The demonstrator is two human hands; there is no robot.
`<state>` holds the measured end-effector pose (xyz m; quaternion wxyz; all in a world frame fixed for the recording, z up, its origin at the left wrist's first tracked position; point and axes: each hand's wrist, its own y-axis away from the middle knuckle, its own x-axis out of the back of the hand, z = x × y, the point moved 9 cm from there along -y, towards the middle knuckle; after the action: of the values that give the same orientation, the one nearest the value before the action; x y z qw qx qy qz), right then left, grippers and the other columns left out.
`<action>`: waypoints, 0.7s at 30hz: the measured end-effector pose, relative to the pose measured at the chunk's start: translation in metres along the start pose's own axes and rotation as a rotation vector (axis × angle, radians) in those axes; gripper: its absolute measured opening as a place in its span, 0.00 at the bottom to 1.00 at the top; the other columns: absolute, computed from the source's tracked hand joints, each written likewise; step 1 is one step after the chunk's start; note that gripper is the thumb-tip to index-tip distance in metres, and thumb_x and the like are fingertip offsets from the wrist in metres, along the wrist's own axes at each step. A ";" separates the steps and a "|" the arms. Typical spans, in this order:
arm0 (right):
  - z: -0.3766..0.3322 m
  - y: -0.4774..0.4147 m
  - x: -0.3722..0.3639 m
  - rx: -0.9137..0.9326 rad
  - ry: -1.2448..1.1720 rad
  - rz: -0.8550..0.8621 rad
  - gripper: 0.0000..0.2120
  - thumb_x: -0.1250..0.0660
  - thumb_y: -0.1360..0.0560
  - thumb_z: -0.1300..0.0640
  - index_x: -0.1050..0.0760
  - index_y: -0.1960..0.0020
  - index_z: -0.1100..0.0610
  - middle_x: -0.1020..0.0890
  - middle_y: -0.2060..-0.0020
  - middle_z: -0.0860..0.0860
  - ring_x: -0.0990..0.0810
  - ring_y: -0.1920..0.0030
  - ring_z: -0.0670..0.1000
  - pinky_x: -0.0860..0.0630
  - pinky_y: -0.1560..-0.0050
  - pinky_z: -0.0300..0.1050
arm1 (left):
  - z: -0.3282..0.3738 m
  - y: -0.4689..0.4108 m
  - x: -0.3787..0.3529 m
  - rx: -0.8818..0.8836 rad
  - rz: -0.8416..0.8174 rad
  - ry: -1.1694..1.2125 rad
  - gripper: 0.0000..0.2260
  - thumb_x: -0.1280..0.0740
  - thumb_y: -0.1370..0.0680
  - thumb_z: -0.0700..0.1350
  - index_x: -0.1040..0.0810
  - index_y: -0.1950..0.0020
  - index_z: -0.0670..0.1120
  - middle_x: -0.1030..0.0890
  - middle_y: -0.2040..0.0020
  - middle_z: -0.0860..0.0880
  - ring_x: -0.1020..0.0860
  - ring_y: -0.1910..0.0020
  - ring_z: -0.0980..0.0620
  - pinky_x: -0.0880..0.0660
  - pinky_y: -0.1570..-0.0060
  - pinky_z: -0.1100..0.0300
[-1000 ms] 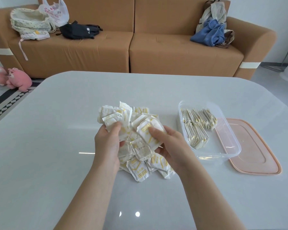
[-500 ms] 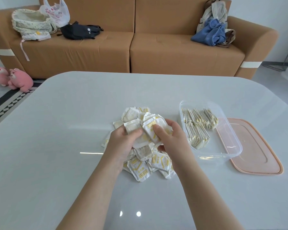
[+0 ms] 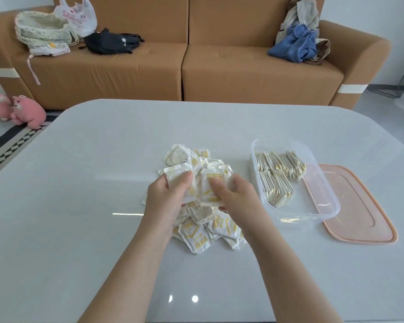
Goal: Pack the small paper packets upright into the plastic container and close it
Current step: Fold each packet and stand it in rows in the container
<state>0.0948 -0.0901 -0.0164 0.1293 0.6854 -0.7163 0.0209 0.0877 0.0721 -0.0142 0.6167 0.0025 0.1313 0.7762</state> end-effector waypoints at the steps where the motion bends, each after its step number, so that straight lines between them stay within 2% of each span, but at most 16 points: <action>1: 0.004 0.000 0.002 -0.046 -0.140 0.006 0.16 0.33 0.23 0.48 0.25 0.50 0.63 0.21 0.61 0.53 0.22 0.62 0.49 0.21 0.57 0.51 | 0.001 -0.001 0.000 0.002 0.006 0.022 0.03 0.31 0.23 0.44 0.18 0.52 0.47 0.15 0.54 0.46 0.16 0.55 0.46 0.19 0.55 0.50; 2: 0.007 0.000 0.001 -0.099 -0.300 -0.011 0.13 0.34 0.22 0.52 0.24 0.49 0.64 0.21 0.59 0.54 0.20 0.60 0.49 0.19 0.58 0.46 | 0.002 -0.001 0.001 0.001 0.009 0.039 0.03 0.31 0.23 0.45 0.18 0.53 0.48 0.15 0.56 0.48 0.17 0.57 0.49 0.19 0.59 0.55; 4: 0.010 0.003 -0.005 -0.184 -0.588 -0.088 0.11 0.34 0.21 0.55 0.24 0.50 0.65 0.20 0.58 0.56 0.18 0.55 0.54 0.19 0.56 0.46 | 0.004 0.000 -0.001 -0.007 0.002 0.054 0.02 0.31 0.23 0.44 0.18 0.54 0.48 0.16 0.61 0.52 0.18 0.63 0.55 0.23 0.68 0.63; 7: 0.006 0.006 -0.013 -0.221 -0.814 -0.154 0.09 0.36 0.21 0.58 0.22 0.52 0.64 0.17 0.61 0.56 0.18 0.56 0.55 0.18 0.51 0.49 | 0.003 0.002 -0.005 -0.003 -0.026 0.025 0.03 0.31 0.23 0.43 0.18 0.52 0.47 0.15 0.60 0.52 0.17 0.63 0.56 0.23 0.67 0.63; 9: 0.004 0.005 -0.013 -0.209 -0.845 -0.141 0.08 0.36 0.21 0.58 0.21 0.49 0.62 0.17 0.60 0.55 0.19 0.58 0.53 0.18 0.54 0.48 | 0.001 0.002 -0.007 -0.005 -0.036 -0.015 0.04 0.31 0.23 0.43 0.18 0.51 0.48 0.14 0.58 0.51 0.16 0.60 0.53 0.22 0.63 0.60; 13: 0.005 0.003 -0.006 -0.176 -0.783 -0.073 0.07 0.36 0.21 0.57 0.22 0.51 0.60 0.17 0.63 0.52 0.18 0.60 0.51 0.19 0.59 0.45 | 0.002 0.002 -0.008 -0.017 -0.044 -0.022 0.04 0.31 0.24 0.42 0.19 0.51 0.48 0.14 0.55 0.49 0.16 0.54 0.48 0.20 0.55 0.53; 15: 0.005 0.001 -0.002 -0.154 -0.728 -0.036 0.08 0.37 0.20 0.57 0.23 0.47 0.60 0.17 0.61 0.53 0.18 0.60 0.51 0.19 0.60 0.45 | 0.003 0.002 -0.006 -0.028 -0.021 -0.017 0.03 0.31 0.24 0.43 0.19 0.51 0.48 0.14 0.55 0.49 0.16 0.53 0.47 0.20 0.52 0.51; 16: 0.005 0.000 0.001 -0.139 -0.713 -0.013 0.09 0.38 0.20 0.57 0.23 0.45 0.60 0.17 0.59 0.54 0.18 0.59 0.51 0.19 0.60 0.44 | 0.004 0.001 -0.003 -0.026 -0.002 -0.013 0.03 0.31 0.24 0.43 0.19 0.52 0.48 0.15 0.55 0.49 0.16 0.54 0.48 0.20 0.53 0.52; 19: 0.002 -0.002 0.011 -0.084 -0.732 0.029 0.11 0.40 0.19 0.57 0.25 0.41 0.60 0.17 0.53 0.56 0.17 0.51 0.54 0.19 0.59 0.46 | 0.004 -0.003 0.006 -0.010 0.038 -0.025 0.02 0.31 0.24 0.43 0.19 0.54 0.49 0.17 0.61 0.52 0.18 0.62 0.54 0.24 0.66 0.62; 21: -0.003 -0.002 0.014 -0.047 -0.746 0.011 0.11 0.40 0.19 0.58 0.25 0.40 0.61 0.17 0.52 0.56 0.17 0.49 0.55 0.19 0.59 0.46 | 0.004 -0.003 0.007 0.001 0.025 -0.109 0.01 0.31 0.24 0.44 0.19 0.55 0.48 0.18 0.63 0.53 0.20 0.68 0.57 0.26 0.69 0.64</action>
<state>0.0967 -0.1037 -0.0105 -0.1251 0.6387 -0.7182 -0.2462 0.0892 0.0801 -0.0121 0.6131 0.0469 0.0978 0.7826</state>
